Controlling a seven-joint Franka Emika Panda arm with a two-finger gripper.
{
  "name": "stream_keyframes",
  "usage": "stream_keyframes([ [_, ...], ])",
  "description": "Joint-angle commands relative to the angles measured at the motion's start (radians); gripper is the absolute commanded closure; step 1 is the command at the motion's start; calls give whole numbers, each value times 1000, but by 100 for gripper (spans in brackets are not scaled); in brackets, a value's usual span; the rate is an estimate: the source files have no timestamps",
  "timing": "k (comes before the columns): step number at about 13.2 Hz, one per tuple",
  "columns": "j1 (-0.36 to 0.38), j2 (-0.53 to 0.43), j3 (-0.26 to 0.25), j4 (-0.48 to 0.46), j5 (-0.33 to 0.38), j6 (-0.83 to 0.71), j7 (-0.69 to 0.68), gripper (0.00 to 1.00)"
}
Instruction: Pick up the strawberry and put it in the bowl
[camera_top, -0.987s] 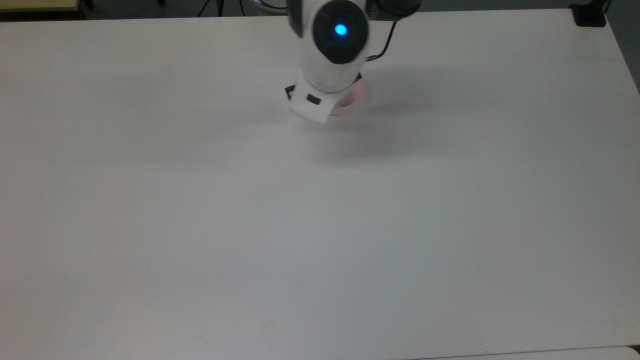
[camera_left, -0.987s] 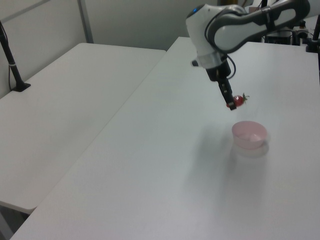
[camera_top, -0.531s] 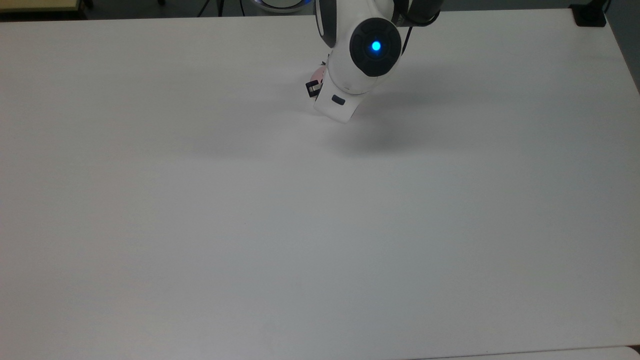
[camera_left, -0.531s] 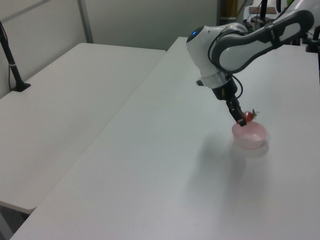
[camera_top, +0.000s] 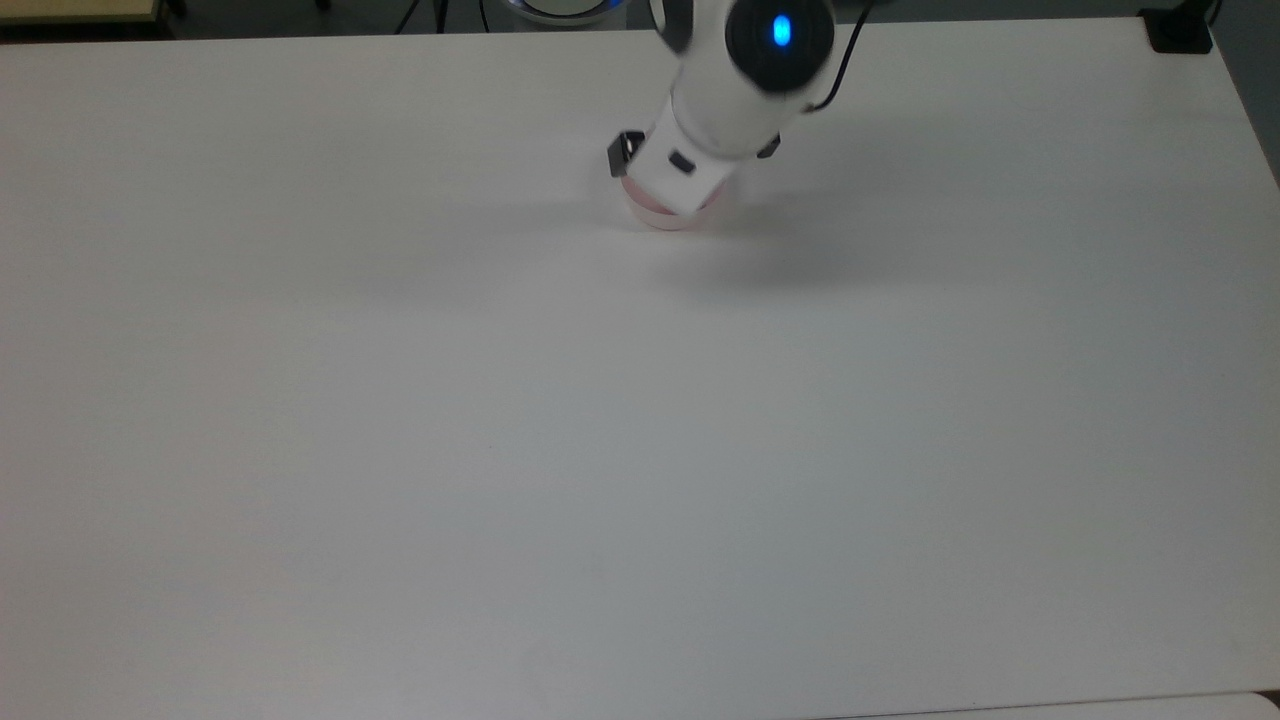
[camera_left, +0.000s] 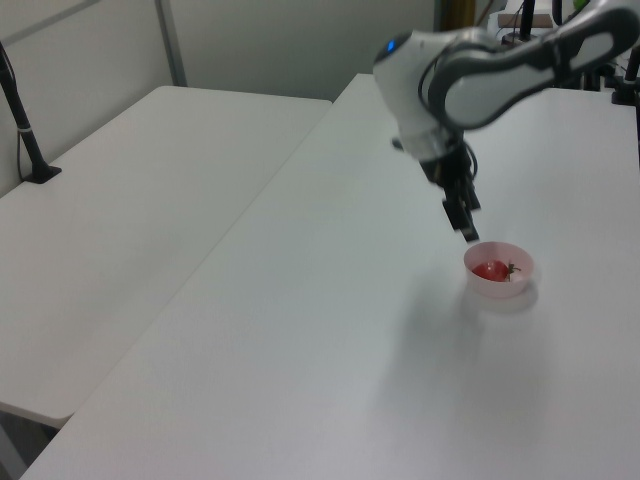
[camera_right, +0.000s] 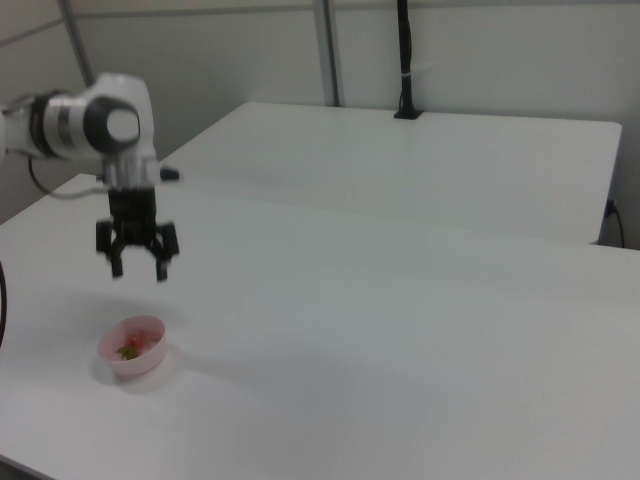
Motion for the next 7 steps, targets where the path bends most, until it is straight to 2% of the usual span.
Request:
stream_keyframes([
  [1,-46,-145,-23,43,-75,7,39,0],
  [5,-103,-248,-55,48,-92,2,63,0],
  [7,-131,-253,-59,50,-82,0,77,0],
])
